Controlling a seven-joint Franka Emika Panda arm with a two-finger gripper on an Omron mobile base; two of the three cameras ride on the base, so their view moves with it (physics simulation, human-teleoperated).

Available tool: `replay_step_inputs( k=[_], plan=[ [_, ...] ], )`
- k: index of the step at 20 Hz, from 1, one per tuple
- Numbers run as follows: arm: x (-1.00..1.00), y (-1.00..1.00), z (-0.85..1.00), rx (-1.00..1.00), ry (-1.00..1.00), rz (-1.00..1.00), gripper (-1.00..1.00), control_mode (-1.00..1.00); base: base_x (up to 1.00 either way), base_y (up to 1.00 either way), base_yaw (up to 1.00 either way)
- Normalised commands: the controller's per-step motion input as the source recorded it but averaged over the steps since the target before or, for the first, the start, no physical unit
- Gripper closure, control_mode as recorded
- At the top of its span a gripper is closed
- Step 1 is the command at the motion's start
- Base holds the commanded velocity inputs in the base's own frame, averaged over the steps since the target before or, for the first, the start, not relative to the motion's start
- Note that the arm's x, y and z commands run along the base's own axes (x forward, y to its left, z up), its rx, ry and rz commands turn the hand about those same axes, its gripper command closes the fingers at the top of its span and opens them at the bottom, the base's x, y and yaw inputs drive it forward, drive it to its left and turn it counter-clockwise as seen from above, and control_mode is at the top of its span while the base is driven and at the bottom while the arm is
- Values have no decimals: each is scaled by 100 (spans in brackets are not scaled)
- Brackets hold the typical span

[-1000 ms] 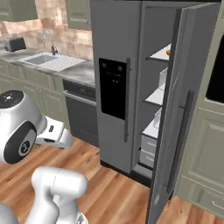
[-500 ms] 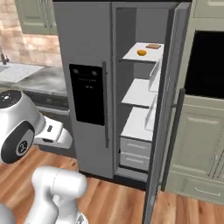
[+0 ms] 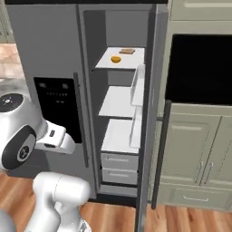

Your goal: Pick up the mango and orange from the fridge and place one fruit on each plate on the dining counter.

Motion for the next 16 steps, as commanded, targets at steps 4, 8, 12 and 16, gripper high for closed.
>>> replay_step_inputs(
  k=[4,8,12,16],
  plan=[
    [0,0,0,0,0,0,-100,100,60,39,-21],
    [0,0,0,0,0,0,-100,100,52,29,-26],
    [0,0,0,0,0,0,-100,100,47,23,-28],
    [0,0,0,0,0,0,-100,100,45,26,-26]
  ],
)
